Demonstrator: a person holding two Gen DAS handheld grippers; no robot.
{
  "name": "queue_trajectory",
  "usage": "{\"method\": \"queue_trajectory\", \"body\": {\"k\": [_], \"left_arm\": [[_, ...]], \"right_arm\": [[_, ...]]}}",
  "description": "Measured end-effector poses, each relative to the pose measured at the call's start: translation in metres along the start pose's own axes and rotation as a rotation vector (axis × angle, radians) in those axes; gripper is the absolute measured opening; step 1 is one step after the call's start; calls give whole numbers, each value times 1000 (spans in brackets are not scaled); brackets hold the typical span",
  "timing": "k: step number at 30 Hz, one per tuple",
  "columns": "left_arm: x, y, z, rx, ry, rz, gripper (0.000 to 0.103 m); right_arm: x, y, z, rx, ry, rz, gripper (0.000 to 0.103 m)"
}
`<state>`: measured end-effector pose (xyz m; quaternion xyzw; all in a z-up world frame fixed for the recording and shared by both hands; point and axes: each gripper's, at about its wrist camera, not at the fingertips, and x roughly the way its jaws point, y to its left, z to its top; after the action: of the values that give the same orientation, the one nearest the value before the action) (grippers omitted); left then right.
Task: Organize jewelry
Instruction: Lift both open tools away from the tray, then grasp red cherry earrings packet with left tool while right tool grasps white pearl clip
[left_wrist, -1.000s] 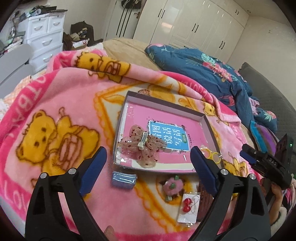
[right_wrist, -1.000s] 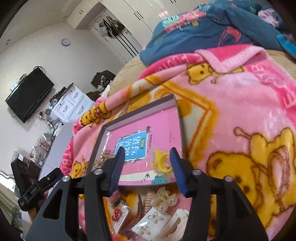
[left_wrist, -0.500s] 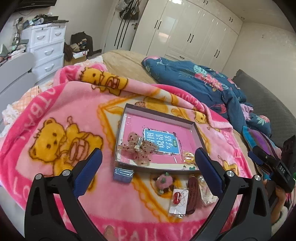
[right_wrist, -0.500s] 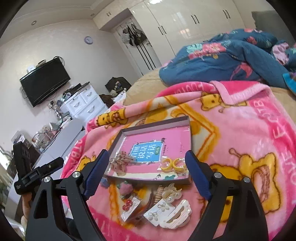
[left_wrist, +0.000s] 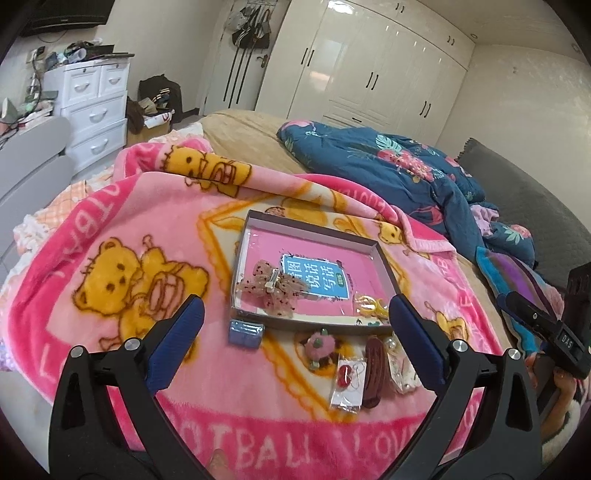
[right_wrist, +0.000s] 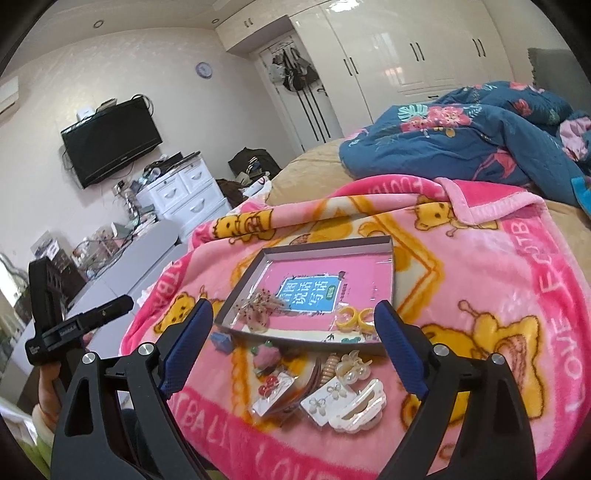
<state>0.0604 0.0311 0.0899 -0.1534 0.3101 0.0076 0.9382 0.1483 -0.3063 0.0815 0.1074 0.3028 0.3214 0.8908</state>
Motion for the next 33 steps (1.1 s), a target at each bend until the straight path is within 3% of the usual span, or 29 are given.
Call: {"method": "queue_trajectory", "body": {"k": [11,33], "left_arm": [[-2,-20,-25,64,43,-21,94],[35,-47,-83,157,224,-62,93]], "right_arm": [[-5,4,-21,-23,61,5,88],[7,-16,-54,-2,169,-11,88]]}}
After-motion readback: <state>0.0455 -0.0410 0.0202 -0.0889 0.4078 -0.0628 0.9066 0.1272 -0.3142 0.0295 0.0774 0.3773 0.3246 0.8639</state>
